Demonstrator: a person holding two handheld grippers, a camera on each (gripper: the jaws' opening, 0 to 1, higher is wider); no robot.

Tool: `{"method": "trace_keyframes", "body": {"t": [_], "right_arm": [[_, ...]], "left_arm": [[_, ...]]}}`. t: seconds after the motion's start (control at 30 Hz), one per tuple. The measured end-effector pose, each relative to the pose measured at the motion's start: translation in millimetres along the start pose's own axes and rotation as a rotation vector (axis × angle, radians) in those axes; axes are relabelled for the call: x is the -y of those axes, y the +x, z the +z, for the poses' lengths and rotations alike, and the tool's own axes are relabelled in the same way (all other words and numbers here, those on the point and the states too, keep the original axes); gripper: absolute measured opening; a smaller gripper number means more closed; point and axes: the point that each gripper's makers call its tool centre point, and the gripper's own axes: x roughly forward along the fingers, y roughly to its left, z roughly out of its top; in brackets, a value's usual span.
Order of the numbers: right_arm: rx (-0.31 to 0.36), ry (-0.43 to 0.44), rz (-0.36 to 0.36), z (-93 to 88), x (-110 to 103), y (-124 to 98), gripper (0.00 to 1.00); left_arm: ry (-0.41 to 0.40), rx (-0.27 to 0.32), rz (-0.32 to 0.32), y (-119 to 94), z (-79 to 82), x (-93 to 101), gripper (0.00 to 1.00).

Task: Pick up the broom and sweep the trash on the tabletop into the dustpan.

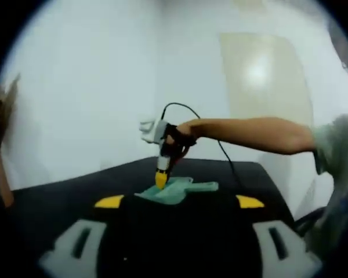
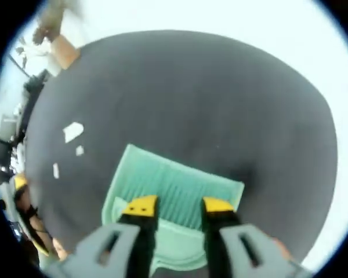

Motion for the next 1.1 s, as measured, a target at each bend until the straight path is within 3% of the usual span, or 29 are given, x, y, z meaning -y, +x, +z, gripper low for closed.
{"method": "trace_keyframes", "body": {"t": [0.23, 0.4, 0.6, 0.87, 1.03, 1.1], "right_arm": [[0.016, -0.019, -0.033, 9.7, 3.6, 4.8, 0.22], [0.042, -0.052, -0.046, 12.2, 1.5, 4.5, 0.11], [0.087, -0.056, -0.012, 15.3, -3.3, -5.2, 0.00], [0.122, -0.244, 0.029, 12.5, -18.5, -6.6, 0.00], [0.164, -0.326, 0.053, 11.3, -28.8, -14.7, 0.00], [0.198, -0.398, 0.067, 13.1, -34.3, -18.4, 0.00]], "left_arm": [[-0.004, 0.005, -0.002, 1.3, 0.5, 0.2, 0.74], [-0.009, 0.004, -0.003, 3.5, -1.2, 0.5, 0.74], [-0.012, -0.007, -0.002, 4.6, -3.9, -1.8, 0.74], [-0.020, -0.012, 0.004, 4.1, -4.4, -3.6, 0.73], [-0.025, -0.017, 0.006, 3.4, -2.2, -4.2, 0.72], [-0.027, -0.020, 0.003, 3.3, -1.7, -2.9, 0.70]]}}
